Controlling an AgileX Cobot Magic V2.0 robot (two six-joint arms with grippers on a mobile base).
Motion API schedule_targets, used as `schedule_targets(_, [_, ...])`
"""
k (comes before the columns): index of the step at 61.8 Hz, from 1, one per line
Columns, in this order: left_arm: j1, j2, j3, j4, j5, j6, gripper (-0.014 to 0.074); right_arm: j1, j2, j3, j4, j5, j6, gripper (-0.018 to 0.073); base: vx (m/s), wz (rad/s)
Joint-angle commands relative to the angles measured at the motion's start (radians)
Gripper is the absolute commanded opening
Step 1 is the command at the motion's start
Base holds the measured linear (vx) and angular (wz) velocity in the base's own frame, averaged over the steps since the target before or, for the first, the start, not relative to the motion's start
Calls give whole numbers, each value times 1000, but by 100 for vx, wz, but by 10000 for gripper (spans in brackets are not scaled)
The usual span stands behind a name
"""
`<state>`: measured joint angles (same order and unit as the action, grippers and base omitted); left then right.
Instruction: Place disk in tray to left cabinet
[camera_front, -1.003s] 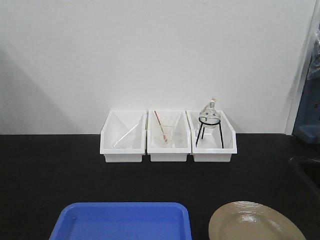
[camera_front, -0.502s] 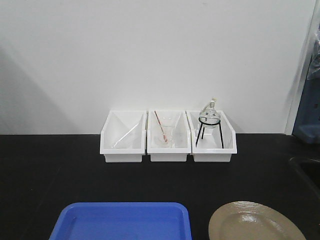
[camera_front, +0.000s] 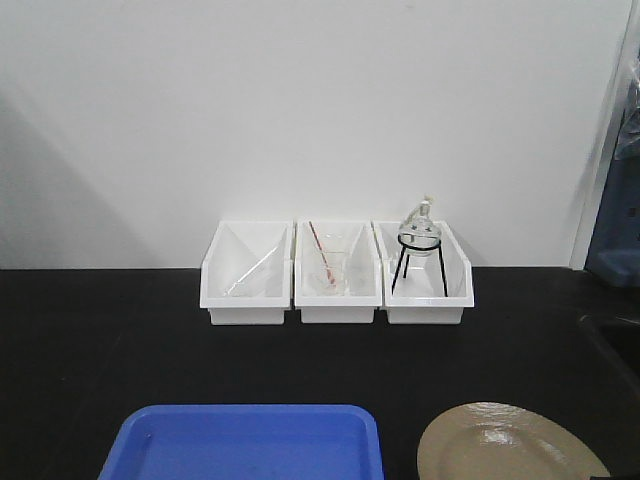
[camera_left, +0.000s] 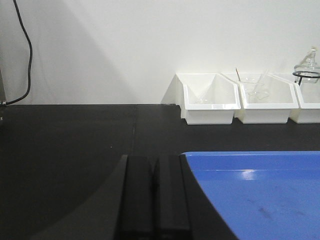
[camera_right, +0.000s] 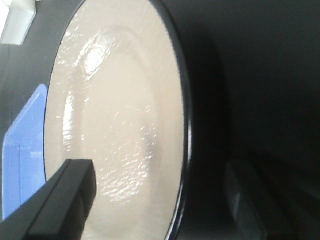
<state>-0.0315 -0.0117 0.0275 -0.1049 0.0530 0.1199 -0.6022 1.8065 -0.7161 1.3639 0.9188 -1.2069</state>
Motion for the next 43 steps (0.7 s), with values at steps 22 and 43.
schedule_targets(22, [-2,-15,20,-3,-82,-9,-3,91,38,-24,177,35,-92,581,0,0])
schedule_targets(43, [-2,-15,20,-3,-82,-9,-3,165,118,-24,303,33,-141,117,0,0])
